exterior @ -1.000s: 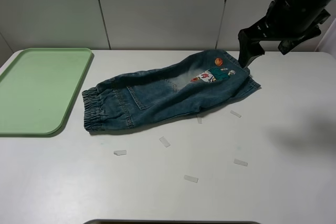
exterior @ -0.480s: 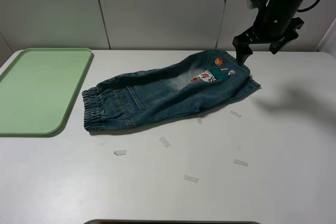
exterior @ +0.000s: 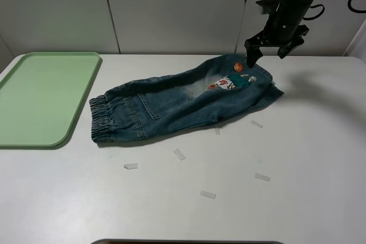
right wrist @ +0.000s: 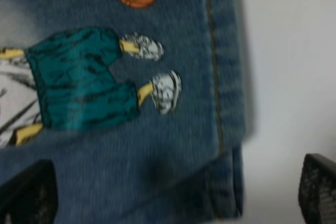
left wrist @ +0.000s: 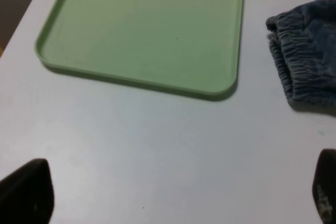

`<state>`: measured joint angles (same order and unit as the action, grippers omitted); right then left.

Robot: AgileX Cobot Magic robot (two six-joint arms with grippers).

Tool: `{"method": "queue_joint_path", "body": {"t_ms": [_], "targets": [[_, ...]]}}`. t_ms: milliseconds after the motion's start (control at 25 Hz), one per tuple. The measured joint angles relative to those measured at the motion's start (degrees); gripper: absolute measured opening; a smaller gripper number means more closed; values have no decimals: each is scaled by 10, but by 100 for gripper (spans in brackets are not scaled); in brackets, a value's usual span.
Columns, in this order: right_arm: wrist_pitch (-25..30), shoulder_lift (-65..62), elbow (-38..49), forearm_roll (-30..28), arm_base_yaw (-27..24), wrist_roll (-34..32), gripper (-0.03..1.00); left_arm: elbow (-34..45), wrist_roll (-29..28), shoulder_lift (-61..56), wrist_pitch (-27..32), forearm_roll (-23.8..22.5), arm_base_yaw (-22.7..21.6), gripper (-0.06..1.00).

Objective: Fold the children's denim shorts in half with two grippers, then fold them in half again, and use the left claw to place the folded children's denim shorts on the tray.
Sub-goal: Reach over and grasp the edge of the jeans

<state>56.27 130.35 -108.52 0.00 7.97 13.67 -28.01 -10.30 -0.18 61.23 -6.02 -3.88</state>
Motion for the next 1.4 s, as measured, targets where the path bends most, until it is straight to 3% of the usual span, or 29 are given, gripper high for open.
{"method": "queue_joint_path", "body": {"t_ms": [440, 840, 1400], "targets": [[-7, 56, -8, 4, -21, 16, 69, 0, 0, 0, -1, -1, 0, 98], [-62, 87, -9, 0, -25, 28, 69, 1, 0, 0, -1, -1, 0, 98], [-56, 111, -19, 28, -45, 29, 69, 1, 0, 0, -1, -1, 0, 98]]}}
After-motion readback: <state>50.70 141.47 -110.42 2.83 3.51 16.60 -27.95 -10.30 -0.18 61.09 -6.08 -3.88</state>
